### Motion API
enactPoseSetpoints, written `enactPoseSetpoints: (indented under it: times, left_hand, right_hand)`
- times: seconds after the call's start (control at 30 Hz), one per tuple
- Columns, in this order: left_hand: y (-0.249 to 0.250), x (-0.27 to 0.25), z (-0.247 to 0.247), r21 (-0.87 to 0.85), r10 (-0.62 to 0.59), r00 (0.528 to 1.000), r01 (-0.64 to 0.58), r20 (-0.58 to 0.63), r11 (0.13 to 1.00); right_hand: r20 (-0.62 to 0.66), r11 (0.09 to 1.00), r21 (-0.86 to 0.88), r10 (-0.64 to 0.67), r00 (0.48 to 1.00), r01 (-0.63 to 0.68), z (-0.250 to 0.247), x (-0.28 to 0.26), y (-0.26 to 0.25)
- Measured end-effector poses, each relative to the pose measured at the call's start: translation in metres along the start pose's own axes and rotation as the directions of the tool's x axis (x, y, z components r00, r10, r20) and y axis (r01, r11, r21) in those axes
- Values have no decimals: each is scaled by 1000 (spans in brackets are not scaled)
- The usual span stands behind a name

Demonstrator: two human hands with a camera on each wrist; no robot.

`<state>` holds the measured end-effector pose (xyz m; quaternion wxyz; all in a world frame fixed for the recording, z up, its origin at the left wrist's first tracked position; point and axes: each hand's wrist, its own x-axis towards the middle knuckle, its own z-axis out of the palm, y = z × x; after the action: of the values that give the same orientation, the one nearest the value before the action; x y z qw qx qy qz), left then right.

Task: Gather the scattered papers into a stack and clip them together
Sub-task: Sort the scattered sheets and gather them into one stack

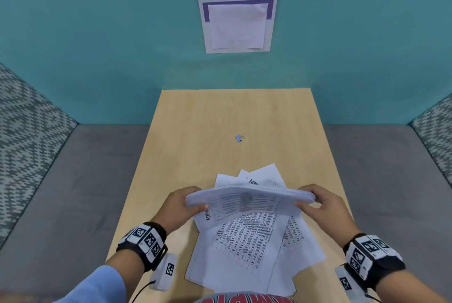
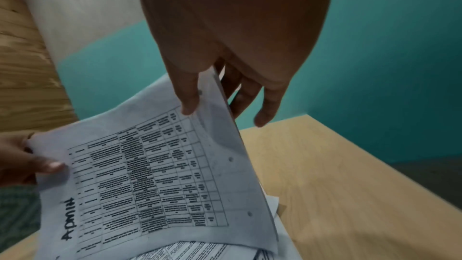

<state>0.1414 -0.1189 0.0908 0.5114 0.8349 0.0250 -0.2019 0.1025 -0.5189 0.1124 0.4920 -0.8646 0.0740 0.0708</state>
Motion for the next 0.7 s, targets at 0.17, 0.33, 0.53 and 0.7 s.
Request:
enactPoseSetpoints:
  times: [0.17, 0.33, 0.53, 0.7]
  left_hand:
    - [23, -8, 2, 32, 108, 992, -106, -71, 994]
    - [92, -24, 5, 203, 424, 904, -427, 59, 881]
    - [148, -43, -13, 350, 461, 887, -438, 18, 828]
    - [152, -64, -44, -137, 298, 951, -306, -78, 942]
  right_hand:
    - [-133, 930, -366, -88, 987, 33, 1, 6, -15]
    - [221, 801, -517, -217, 951, 303, 26, 5, -70]
    - [149, 971, -125, -185, 971, 204, 42, -1, -103]
    - [33, 942, 332, -69, 997, 54, 9, -11, -115]
